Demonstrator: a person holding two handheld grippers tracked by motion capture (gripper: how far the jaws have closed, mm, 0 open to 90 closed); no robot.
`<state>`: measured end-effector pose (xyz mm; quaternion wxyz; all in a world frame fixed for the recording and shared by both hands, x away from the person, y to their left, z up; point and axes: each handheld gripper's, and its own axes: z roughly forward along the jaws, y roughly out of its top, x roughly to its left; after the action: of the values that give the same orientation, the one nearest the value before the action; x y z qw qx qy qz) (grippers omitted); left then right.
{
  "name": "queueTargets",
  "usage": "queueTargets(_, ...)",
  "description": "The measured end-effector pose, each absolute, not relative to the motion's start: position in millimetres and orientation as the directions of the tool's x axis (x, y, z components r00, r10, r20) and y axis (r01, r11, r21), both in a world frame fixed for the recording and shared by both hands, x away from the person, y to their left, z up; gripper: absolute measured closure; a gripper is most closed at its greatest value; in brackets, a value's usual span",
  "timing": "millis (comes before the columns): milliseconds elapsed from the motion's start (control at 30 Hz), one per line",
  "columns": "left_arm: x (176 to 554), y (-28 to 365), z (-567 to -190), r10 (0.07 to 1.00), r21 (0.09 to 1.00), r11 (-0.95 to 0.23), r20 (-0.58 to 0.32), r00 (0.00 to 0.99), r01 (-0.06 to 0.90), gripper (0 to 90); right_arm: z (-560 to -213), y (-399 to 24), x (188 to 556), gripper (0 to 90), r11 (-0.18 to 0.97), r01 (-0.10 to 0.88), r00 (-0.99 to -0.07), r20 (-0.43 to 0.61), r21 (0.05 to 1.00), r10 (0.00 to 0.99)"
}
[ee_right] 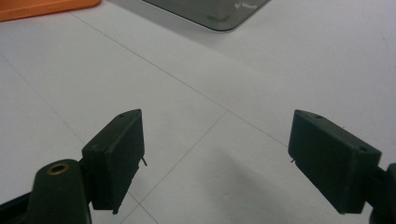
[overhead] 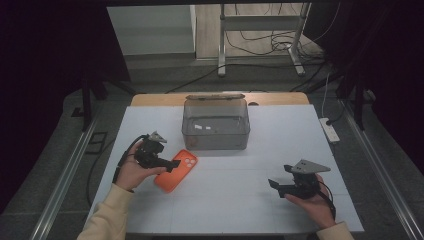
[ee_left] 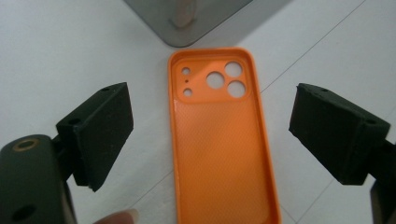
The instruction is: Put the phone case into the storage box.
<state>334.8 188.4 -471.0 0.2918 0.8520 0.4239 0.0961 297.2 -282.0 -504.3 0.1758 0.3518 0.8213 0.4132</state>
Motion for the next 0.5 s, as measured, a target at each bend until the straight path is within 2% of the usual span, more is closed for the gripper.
queueTargets(500, 349.9, 197.3, -481.2, 0.790, 0.544, -0.470, -0.092, 0.606, 0.695, 14.1, -504.3, -282.1, 297.3, 18.7, 0.410, 0.433, -0.689, 0.001, 0.803, 0.725)
